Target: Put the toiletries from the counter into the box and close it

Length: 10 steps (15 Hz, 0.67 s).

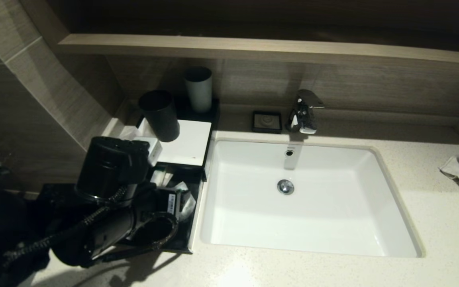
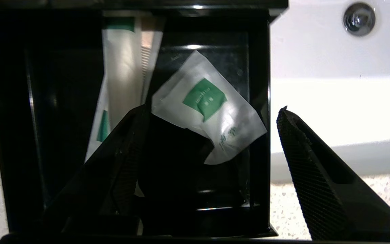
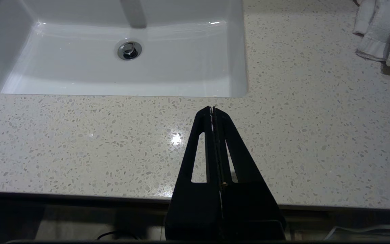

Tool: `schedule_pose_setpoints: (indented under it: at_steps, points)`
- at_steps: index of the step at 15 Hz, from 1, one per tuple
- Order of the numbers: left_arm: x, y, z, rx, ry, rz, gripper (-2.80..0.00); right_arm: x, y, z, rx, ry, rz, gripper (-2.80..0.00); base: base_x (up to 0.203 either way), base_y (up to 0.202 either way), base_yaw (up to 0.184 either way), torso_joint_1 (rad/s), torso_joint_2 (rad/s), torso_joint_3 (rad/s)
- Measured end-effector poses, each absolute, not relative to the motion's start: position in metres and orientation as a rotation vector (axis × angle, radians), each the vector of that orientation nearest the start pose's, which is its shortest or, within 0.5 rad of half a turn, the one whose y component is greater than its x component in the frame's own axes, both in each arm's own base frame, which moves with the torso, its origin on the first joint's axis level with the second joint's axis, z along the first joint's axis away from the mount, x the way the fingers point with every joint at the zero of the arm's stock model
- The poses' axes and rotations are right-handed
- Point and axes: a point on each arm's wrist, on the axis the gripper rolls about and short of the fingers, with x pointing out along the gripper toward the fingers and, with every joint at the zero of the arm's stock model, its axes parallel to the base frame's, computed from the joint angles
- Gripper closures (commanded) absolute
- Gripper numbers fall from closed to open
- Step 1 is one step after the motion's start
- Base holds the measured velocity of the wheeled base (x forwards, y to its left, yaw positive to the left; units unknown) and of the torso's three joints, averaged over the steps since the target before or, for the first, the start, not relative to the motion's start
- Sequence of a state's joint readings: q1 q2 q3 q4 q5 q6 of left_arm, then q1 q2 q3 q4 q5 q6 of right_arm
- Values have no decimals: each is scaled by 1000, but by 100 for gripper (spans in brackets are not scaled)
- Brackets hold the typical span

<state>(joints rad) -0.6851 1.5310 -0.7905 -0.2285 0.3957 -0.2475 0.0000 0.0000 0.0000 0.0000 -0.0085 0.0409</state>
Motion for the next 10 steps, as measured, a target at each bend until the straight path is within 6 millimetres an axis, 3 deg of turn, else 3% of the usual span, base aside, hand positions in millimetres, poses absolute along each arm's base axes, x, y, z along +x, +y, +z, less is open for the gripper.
schedule_pose_setpoints:
  at_steps: [5,10]
  points:
    - [233,-125,226,-57,377,-60,0,-23,0,75,41,0,-9,0,0,0,0,0,0,0]
    - [252,-104,238,-96,342,32,0,-23,0,75,41,0,-9,0,0,0,0,0,0,0]
